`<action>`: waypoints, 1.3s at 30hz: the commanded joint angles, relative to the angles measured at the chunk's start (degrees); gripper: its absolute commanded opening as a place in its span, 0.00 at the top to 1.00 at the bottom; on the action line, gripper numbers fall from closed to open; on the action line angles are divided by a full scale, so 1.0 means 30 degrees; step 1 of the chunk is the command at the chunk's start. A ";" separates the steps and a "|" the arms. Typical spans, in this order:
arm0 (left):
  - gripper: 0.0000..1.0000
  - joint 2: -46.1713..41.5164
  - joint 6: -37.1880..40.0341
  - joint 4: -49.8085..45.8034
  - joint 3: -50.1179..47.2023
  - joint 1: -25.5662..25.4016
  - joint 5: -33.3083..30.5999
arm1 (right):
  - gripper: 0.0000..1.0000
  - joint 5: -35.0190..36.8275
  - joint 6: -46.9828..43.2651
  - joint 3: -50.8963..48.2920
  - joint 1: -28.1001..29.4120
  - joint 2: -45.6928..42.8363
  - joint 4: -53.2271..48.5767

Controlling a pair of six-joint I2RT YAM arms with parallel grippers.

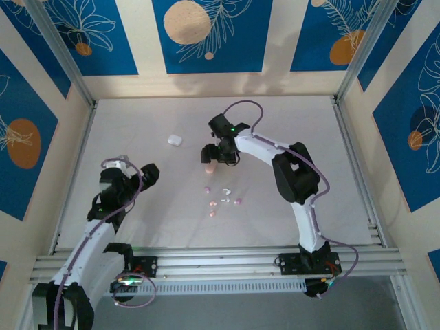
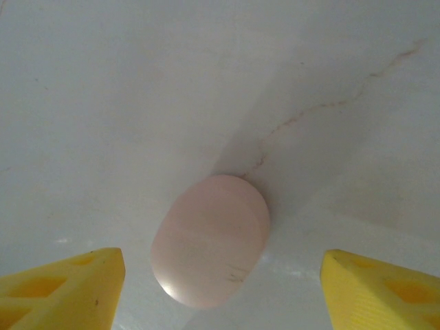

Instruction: Insert the wireless bluetooth earbuds into the charging case

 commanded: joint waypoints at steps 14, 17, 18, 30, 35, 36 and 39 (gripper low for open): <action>0.00 -0.0355 0.0044 -0.0985 0.0840 0.0144 0.0239 | 0.33 0.3663 -0.0603 0.1757 0.0994 0.1059 -0.3939; 0.00 -0.0356 0.0043 -0.0970 0.0869 0.0143 0.0274 | 0.35 0.3342 -0.1454 0.0900 0.0846 0.0231 -0.3258; 0.00 -0.0355 0.0008 -0.0962 0.0891 0.0143 0.0297 | 0.36 0.3225 -0.1841 0.0645 0.0764 0.0024 -0.3023; 0.00 -0.0327 0.0123 -0.0878 0.0968 0.0143 0.1022 | 0.37 0.2517 -0.7731 -0.0293 0.0573 0.0123 -0.0713; 0.00 -0.0327 0.0226 -0.0822 0.0986 0.0143 0.1268 | 0.42 0.1485 -0.9400 -0.0425 0.0512 0.0199 -0.0278; 0.00 -0.0300 0.0276 -0.0773 0.0986 0.0143 0.1347 | 0.43 0.1275 -0.9564 -0.0436 0.0499 0.0227 -0.0304; 0.00 -0.0283 0.0329 -0.0664 0.1015 0.0143 0.1675 | 0.44 0.0933 -0.9837 -0.0565 0.0492 0.0258 -0.0364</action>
